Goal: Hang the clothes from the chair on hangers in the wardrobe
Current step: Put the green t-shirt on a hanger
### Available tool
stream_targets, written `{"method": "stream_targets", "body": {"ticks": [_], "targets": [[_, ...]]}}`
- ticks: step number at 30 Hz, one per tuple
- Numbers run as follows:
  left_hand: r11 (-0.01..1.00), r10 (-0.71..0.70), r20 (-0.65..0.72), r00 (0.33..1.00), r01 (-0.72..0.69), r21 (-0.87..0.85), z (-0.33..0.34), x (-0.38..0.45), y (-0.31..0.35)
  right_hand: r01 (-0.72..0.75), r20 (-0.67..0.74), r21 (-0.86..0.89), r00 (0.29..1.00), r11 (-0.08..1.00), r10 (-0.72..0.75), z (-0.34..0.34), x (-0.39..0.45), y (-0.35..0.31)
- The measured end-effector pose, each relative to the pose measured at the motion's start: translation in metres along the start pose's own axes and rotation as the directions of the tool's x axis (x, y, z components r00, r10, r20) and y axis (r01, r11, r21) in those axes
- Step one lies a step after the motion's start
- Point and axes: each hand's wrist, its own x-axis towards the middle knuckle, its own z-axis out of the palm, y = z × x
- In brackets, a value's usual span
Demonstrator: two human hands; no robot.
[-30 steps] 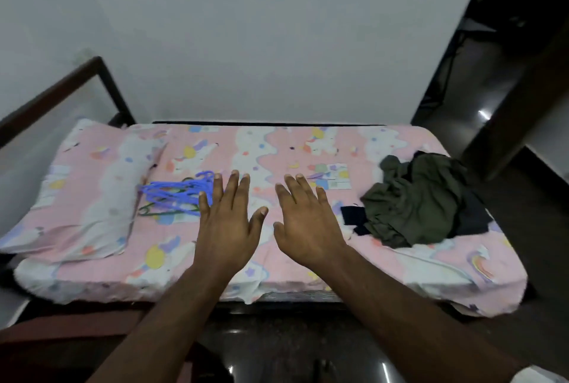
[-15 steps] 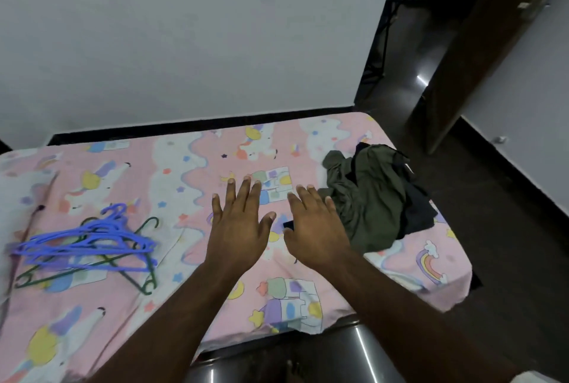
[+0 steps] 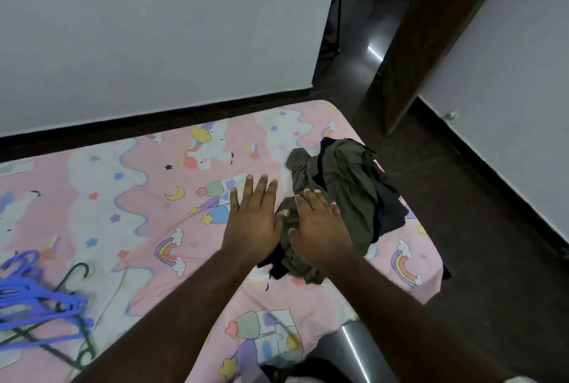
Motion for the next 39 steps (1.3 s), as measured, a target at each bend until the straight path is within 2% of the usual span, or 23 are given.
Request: {"method": "stream_targets", "body": {"ticks": [6,11,16,20,24,28,31,33,36,39], "targets": [[0.999,0.005,0.088,0.996,-0.001,-0.042,0.037,0.040,0.005,-0.140,0.118,0.065,0.984,0.988,0.132,0.020,0.038,0.037],[0.997,-0.034,0.142,0.989,0.043,-0.057,0.066,0.078,0.022,-0.241,0.154,0.099,0.962,0.965,0.225,0.029,0.083,0.097],[0.977,-0.172,0.235,0.957,0.196,-0.084,0.105,0.117,0.041,-0.276,0.308,0.149,0.925,0.950,0.221,0.050,0.123,0.152],[0.932,-0.275,0.338,0.900,0.336,-0.137,0.146,0.145,0.053,-0.305,0.411,0.174,0.886,0.936,0.213,0.080,0.147,0.187],[0.777,-0.375,0.457,0.806,0.542,-0.318,0.195,0.171,0.061,-0.289,0.487,0.205,0.859,0.935,0.159,0.098,0.166,0.210],[0.631,-0.455,0.561,0.692,0.695,-0.346,0.232,0.188,0.074,-0.241,0.455,0.260,0.885,0.935,0.102,0.109,0.175,0.229],[0.517,-0.486,0.611,0.624,0.769,-0.375,0.259,0.192,0.080,-0.281,0.514,0.245,0.849,0.928,0.122,0.121,0.177,0.243],[0.495,-0.510,0.618,0.598,0.792,-0.357,0.272,0.192,0.081,-0.292,0.546,0.214,0.827,0.932,0.134,0.128,0.178,0.252],[0.507,-0.517,0.615,0.595,0.792,-0.340,0.280,0.189,0.080,-0.295,0.569,0.204,0.812,0.933,0.132,0.128,0.180,0.259],[0.376,-0.577,0.599,0.556,0.831,-0.410,0.267,0.192,0.077,-0.305,0.564,0.223,0.815,0.926,0.133,0.127,0.182,0.262]]}}
